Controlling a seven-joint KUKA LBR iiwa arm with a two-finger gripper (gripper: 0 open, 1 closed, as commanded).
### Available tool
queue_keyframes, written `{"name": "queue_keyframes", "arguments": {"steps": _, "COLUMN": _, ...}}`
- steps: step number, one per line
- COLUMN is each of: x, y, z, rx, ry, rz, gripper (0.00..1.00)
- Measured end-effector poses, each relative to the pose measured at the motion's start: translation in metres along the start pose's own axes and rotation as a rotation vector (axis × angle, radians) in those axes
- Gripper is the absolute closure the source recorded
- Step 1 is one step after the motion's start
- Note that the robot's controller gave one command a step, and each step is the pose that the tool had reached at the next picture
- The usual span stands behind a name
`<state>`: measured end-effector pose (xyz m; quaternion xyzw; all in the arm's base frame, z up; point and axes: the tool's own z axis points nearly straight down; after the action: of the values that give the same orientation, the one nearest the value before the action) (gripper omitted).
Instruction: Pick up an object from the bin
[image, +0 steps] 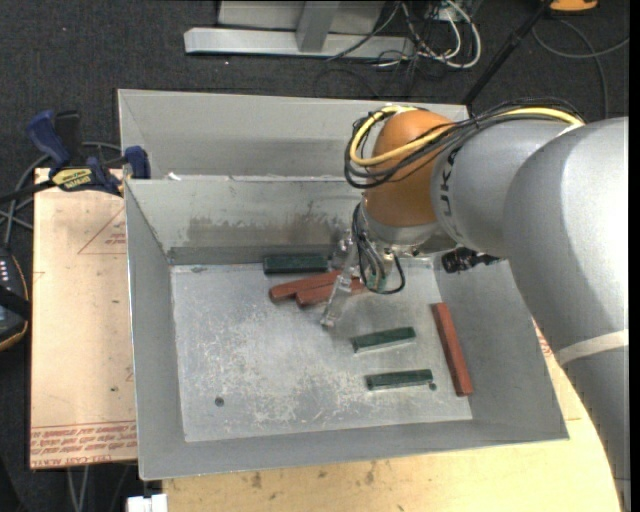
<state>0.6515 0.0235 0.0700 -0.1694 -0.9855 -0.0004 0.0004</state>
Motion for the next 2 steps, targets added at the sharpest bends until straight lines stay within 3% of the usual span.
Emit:
{"name": "queue_keyframes", "arguments": {"steps": 1, "x": -0.001, "y": 0.0, "z": -0.001, "rx": -0.001, "ry": -0.002, "rz": 0.0, "gripper": 1.0}}
{"name": "queue_keyframes", "arguments": {"steps": 2, "x": 0.046, "y": 0.008, "z": -0.048, "rx": -0.001, "ry": -0.002, "rz": -0.071, "gripper": 1.0}}
